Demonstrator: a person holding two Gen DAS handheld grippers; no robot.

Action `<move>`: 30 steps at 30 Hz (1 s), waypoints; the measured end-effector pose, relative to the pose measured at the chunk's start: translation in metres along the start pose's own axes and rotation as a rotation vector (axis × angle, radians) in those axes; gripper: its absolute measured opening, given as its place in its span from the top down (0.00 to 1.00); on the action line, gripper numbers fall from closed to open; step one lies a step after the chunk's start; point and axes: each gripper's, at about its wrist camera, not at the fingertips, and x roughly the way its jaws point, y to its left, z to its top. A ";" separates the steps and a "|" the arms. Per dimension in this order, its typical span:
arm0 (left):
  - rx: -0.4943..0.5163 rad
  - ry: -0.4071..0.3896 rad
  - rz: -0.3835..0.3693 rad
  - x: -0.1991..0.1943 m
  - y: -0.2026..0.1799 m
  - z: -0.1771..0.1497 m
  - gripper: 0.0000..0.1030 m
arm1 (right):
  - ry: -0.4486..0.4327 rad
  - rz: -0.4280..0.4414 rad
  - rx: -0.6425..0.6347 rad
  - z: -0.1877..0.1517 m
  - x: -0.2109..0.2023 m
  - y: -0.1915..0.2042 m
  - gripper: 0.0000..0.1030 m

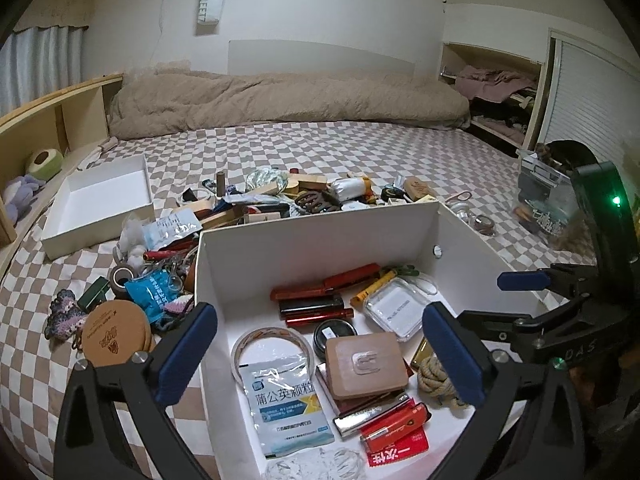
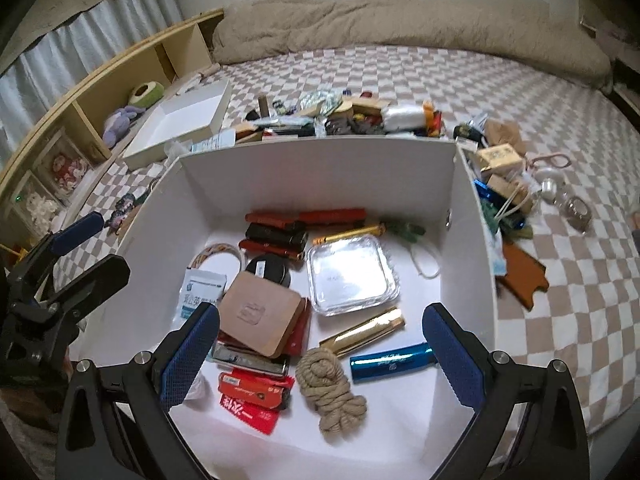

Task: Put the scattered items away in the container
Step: 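Withdraw both tools from the box toward the scattered items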

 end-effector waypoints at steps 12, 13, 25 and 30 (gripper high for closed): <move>-0.049 0.009 0.000 0.000 0.003 0.006 0.00 | -0.141 -0.077 -0.069 0.005 -0.025 0.002 0.00; -0.050 0.007 0.002 -0.001 0.002 0.007 0.00 | -0.154 -0.086 -0.076 0.005 -0.026 0.003 0.00; -0.023 -0.010 0.030 -0.003 -0.003 0.016 0.00 | -0.221 -0.102 -0.090 0.012 -0.037 0.001 0.00; -0.024 -0.029 0.032 -0.004 0.001 0.025 0.00 | -0.247 -0.106 -0.079 0.019 -0.043 -0.004 0.00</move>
